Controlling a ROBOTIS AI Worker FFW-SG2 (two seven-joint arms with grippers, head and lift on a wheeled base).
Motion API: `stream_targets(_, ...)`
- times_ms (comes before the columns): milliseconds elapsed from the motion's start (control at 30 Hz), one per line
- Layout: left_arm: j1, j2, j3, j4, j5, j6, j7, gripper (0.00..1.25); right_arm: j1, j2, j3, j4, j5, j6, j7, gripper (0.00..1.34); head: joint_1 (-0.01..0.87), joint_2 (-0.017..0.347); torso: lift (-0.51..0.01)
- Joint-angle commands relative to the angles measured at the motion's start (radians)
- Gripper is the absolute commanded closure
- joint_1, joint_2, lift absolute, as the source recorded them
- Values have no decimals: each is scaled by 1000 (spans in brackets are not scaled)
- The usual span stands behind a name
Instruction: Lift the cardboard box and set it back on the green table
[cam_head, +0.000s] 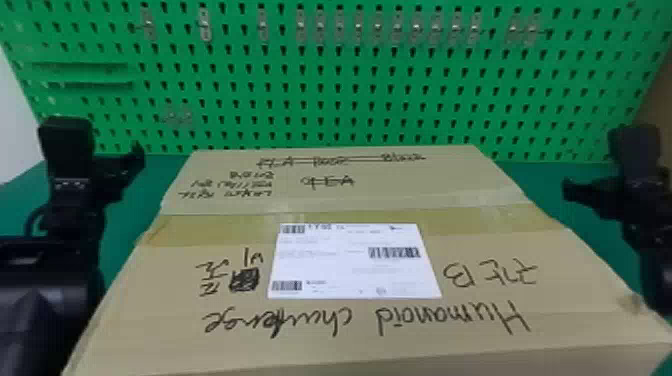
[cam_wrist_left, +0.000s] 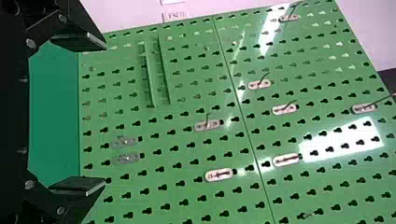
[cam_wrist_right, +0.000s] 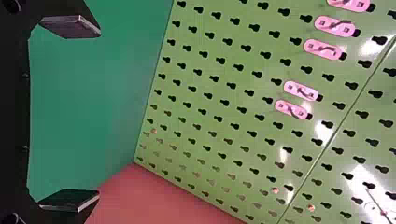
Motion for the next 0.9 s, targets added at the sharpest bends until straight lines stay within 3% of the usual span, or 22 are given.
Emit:
stream_targets(0,0,0,-4,0,4,0,0,246,-2,-2,4,0,0,0,0,88,566,54,-183)
stream_targets(867,3,0,-15,5,10,-2,0,246,0,-6,10,2,0,0,0,88,566,54,-183)
